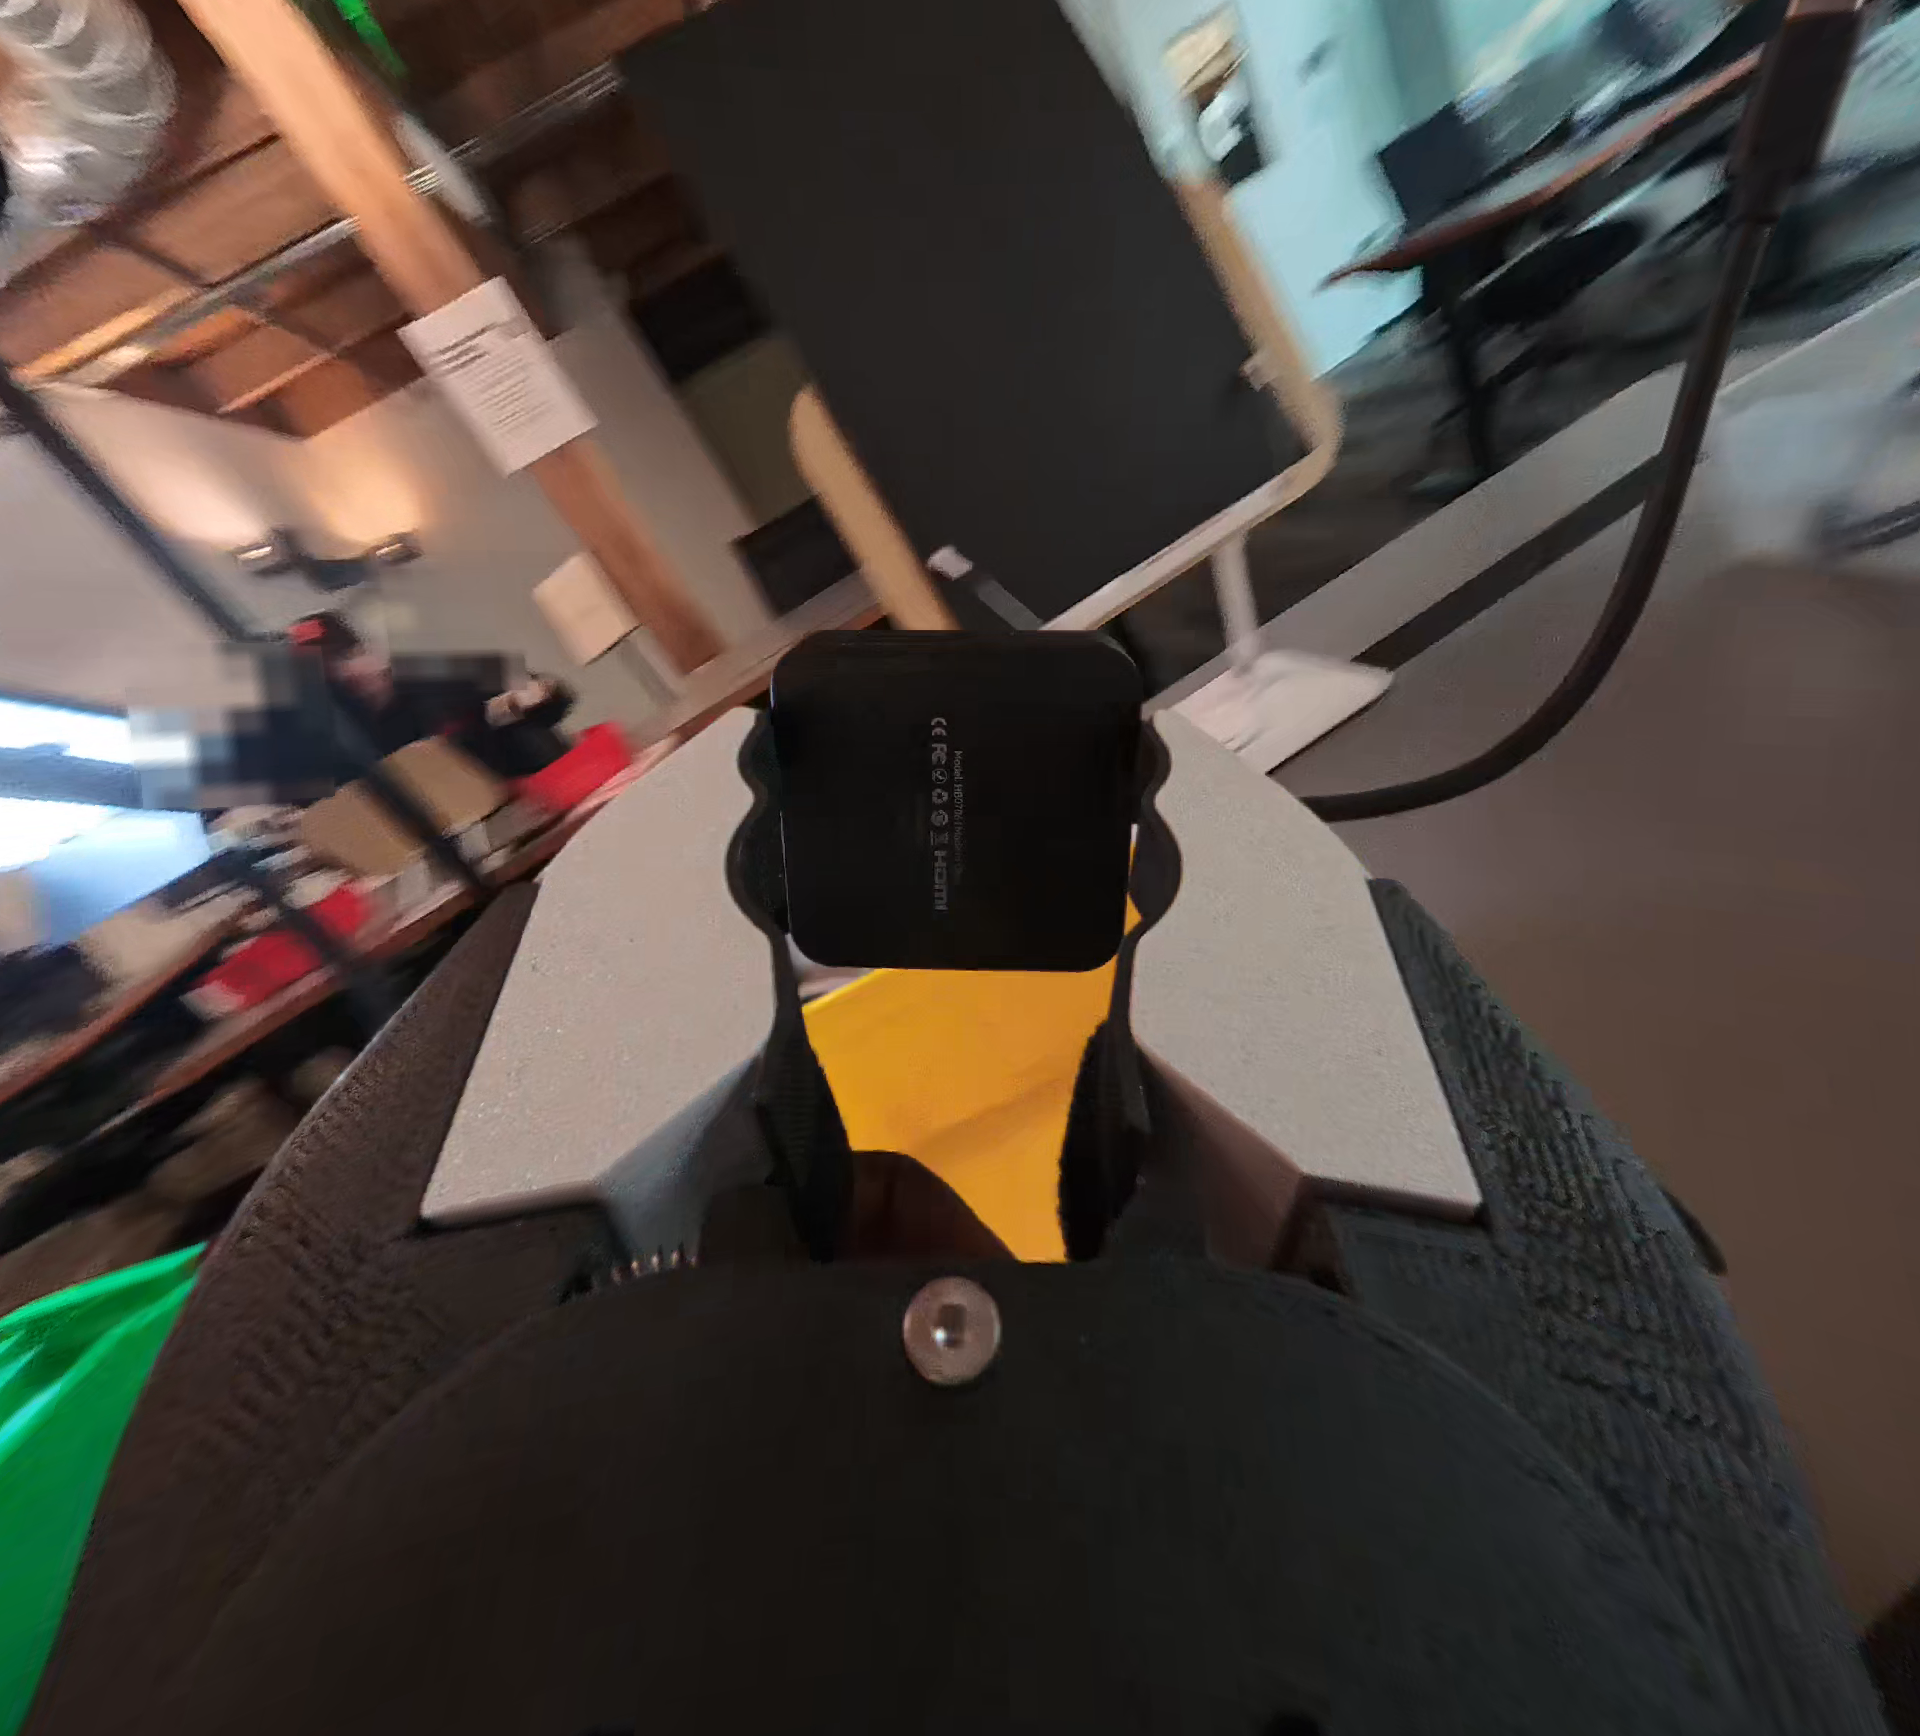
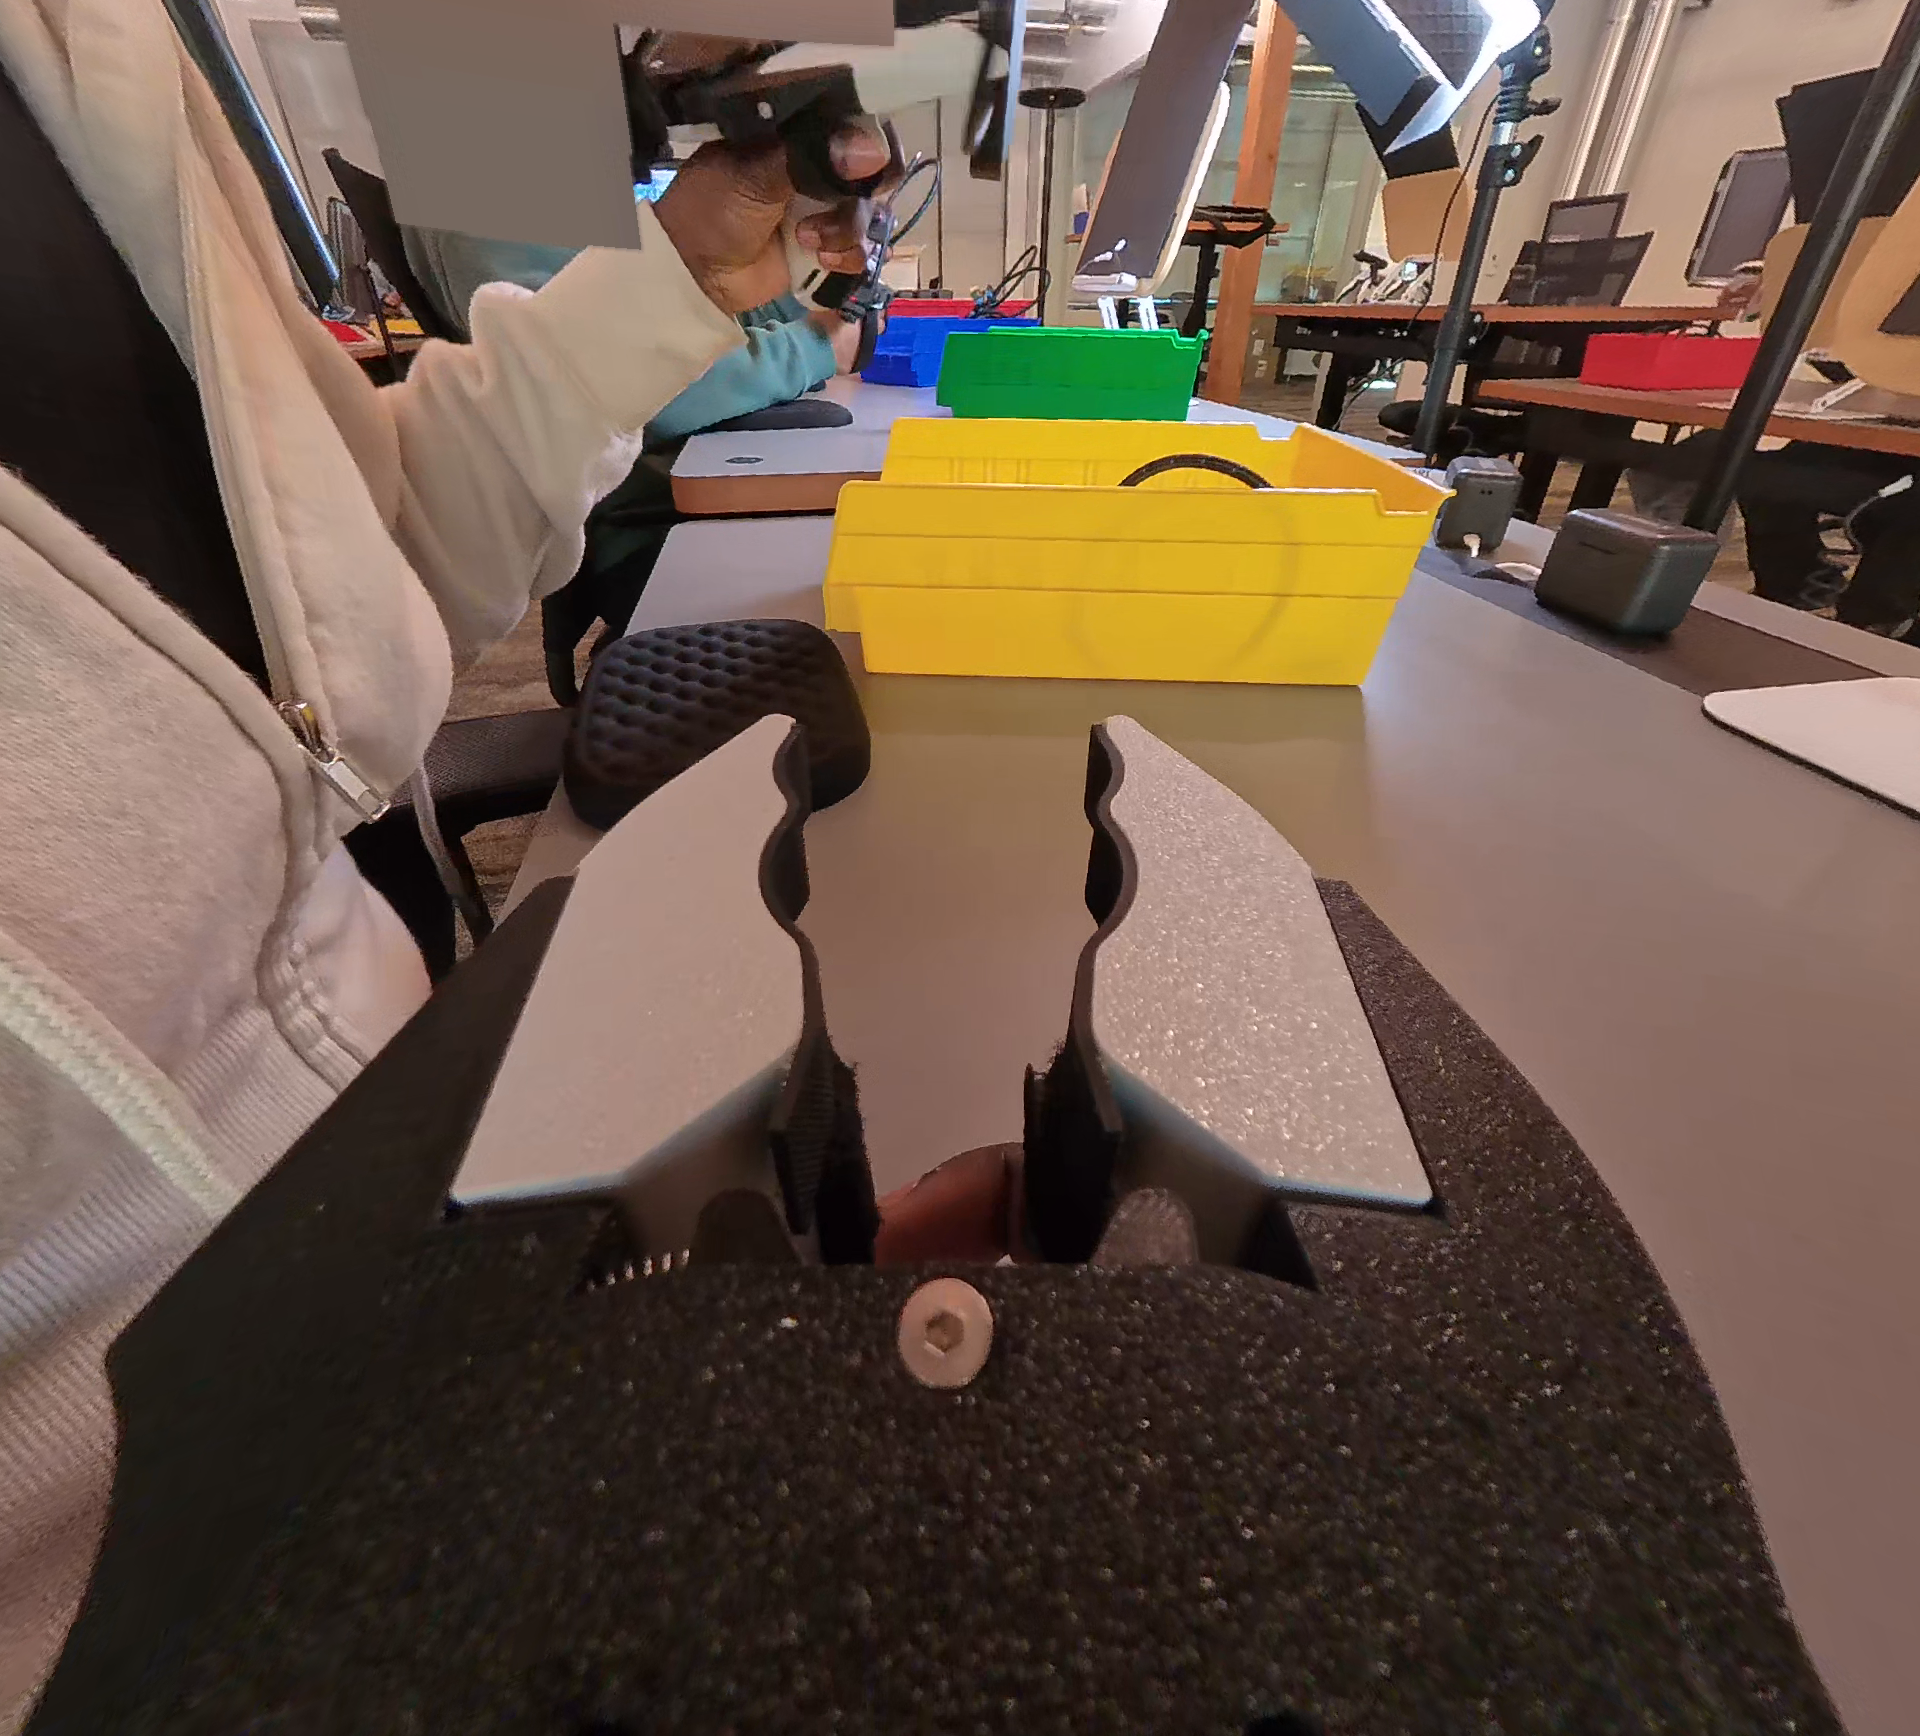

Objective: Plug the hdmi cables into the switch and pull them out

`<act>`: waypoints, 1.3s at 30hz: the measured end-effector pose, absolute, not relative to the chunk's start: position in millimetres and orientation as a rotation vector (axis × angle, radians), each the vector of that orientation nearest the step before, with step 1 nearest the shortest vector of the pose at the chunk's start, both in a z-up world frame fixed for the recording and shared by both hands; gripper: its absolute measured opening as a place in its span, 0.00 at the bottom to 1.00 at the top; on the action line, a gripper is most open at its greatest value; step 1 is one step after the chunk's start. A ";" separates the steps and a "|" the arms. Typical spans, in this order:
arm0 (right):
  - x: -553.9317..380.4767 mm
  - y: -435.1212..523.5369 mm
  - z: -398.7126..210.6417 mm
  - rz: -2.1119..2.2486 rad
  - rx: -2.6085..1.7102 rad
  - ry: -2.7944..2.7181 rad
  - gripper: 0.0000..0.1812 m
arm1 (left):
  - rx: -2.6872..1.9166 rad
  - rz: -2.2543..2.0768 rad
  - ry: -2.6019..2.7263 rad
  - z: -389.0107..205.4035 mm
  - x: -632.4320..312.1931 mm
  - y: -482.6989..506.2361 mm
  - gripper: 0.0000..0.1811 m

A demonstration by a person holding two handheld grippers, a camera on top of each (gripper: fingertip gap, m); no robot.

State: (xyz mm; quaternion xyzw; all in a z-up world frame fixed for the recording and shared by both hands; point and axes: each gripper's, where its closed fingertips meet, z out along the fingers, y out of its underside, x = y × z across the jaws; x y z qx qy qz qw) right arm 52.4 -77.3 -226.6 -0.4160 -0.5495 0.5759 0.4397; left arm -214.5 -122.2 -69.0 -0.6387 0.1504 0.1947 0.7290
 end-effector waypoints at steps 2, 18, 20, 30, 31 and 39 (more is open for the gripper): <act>53.3 -76.6 -224.8 1.424 -1.025 -1.352 0.28 | -1.312 0.217 0.414 -66.6 -173.1 -115.7 0.36; 37.5 -93.7 -168.3 1.265 -0.716 -1.392 0.26 | -1.431 -0.736 0.844 -151.9 -11.6 -95.6 0.36; 33.3 -100.8 -154.2 1.136 -0.574 -1.471 0.25 | -1.471 -0.882 0.962 -165.8 3.4 -104.2 0.36; 20.5 -130.2 -203.9 0.590 -0.272 -2.173 0.10 | -1.582 -1.169 1.317 -200.0 44.2 -133.6 0.36; 20.5 -125.8 -207.7 0.556 -0.324 -2.191 0.10 | -1.619 -1.143 1.290 -200.5 41.2 -128.5 0.36; 46.4 -44.5 -231.4 0.230 -1.061 -2.105 0.08 | -1.617 -0.222 0.907 -155.1 -10.7 -76.2 0.37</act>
